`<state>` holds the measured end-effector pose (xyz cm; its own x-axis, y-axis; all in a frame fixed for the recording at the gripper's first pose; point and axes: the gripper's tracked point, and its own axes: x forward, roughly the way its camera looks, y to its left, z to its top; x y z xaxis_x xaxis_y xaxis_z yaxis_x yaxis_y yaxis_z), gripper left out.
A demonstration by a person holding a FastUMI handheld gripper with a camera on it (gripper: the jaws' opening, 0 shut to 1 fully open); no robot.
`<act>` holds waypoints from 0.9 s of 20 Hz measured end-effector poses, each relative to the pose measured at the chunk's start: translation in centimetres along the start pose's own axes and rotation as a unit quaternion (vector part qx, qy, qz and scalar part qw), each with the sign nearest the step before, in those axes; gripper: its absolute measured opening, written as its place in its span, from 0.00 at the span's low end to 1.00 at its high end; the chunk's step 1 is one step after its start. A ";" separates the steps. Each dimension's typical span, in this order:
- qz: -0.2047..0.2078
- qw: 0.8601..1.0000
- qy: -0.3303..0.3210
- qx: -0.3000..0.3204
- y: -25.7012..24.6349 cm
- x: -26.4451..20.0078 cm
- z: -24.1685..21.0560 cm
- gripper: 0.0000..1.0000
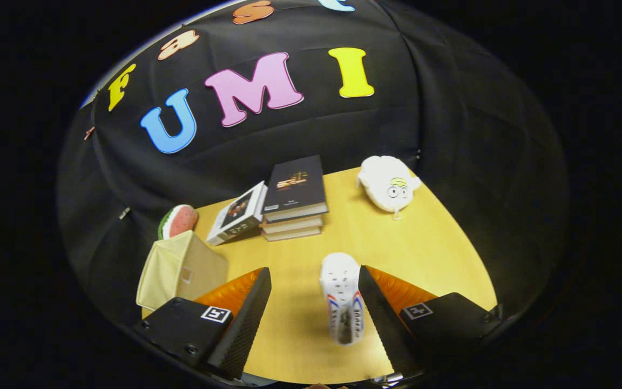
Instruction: Open the storage box then place both shoes into the box .Put the left shoe in first, then the right shoe, with the right side of both shoes facing outward in a uniform manner.
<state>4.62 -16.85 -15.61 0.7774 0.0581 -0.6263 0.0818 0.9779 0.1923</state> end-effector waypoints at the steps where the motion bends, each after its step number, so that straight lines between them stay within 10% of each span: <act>1: -0.010 1.000 0.007 -0.009 -1.9 0.0 -0.5 0.99; 18: 0.039 0.979 0.176 -0.093 -8.0 8.8 -11.8 0.99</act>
<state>3.44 -21.84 -31.55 0.5108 0.1681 -0.8431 -0.1092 0.9854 0.1303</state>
